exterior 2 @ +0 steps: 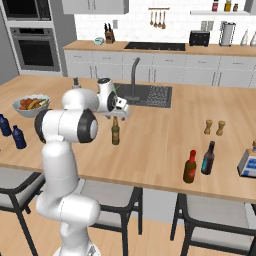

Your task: Move the plastic bottles in the middle to the plastics group, and the glass bottles in the middle to the glass group.

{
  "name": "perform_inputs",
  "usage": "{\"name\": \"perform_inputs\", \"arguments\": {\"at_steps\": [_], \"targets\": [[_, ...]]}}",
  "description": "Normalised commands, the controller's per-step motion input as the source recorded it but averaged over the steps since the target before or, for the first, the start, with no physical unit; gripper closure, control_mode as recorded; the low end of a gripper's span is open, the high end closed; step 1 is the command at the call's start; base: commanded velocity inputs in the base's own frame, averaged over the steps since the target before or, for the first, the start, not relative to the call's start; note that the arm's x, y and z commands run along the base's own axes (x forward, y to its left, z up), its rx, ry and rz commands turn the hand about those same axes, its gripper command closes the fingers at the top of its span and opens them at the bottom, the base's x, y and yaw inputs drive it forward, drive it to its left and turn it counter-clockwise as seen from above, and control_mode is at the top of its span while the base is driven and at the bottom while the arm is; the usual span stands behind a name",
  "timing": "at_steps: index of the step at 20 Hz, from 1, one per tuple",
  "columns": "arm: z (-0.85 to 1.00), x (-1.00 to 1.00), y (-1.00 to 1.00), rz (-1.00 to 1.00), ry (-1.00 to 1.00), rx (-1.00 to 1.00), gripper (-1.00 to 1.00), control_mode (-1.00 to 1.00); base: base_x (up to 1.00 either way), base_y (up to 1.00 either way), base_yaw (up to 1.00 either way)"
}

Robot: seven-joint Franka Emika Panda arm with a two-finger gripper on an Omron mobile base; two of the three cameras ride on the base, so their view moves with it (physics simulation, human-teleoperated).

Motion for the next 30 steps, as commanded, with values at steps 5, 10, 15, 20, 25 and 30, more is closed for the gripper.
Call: {"name": "perform_inputs", "arguments": {"at_steps": [5, 10, 15, 20, 25, 30], "targets": [[-0.18, 0.0, -0.04, 0.01, 0.0, 0.02, -1.0, -1.0, 0.0, 0.0, 0.0], [-0.35, -0.23, -0.17, 0.0, 0.0, 0.0, -1.0, -1.0, 0.0, 0.0, 0.0], [-0.45, -0.09, -0.11, 0.0, 0.0, 0.01, -1.0, -1.0, 0.0, 0.0, 0.0], [-0.42, -0.12, 0.01, 0.0, 0.0, 0.02, 1.0, -1.0, 0.0, 0.0, 0.0], [-0.41, -0.18, 0.05, 0.0, 0.0, 0.04, 1.0, -1.0, 0.0, 0.0, 0.0], [-0.26, -0.28, 0.03, 0.0, 0.0, 0.04, 1.0, -1.0, 0.0, 0.0, 0.0]]}}
